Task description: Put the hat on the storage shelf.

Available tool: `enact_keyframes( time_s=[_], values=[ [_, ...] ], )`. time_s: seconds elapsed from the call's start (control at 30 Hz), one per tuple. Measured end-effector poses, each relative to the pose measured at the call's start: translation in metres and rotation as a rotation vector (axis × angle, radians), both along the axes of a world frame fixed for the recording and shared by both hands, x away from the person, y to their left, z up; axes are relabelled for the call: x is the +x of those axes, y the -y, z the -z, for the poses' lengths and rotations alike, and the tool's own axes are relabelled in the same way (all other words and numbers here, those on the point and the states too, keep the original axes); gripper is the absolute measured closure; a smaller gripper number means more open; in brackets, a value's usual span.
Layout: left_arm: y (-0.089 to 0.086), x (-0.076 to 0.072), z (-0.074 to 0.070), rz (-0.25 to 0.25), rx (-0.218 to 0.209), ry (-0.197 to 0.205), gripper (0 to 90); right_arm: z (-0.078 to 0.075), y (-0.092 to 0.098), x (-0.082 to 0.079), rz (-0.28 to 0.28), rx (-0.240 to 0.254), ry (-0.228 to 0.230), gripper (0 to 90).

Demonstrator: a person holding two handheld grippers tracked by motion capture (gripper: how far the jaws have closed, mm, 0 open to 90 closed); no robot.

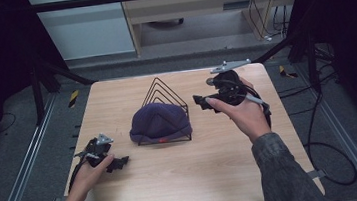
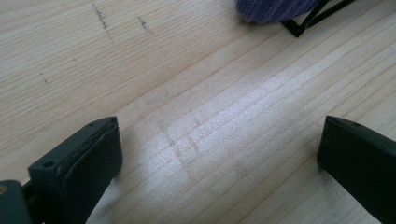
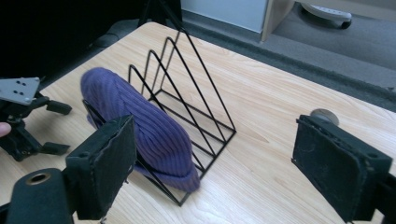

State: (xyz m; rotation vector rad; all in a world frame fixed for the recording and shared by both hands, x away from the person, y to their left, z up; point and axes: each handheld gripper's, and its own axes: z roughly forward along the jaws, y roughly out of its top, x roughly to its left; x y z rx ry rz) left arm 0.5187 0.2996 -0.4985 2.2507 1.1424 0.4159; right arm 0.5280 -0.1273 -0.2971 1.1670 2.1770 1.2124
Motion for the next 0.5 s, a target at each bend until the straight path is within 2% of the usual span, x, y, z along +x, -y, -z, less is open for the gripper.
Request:
enact_keyframes(
  time_s=[0.3, 0.5],
  values=[
    [0.0, 0.0, 0.0, -0.001, -0.003, 0.004, 0.0, 0.013, 0.026, -0.004, 0.044, 0.006, -0.016, 10.8],
    [0.0, 0.001, 0.0, 0.002, -0.003, 0.005, 0.0, 0.027, 0.039, -0.007, 0.048, 0.008, -0.019, 8.3]
  ],
)
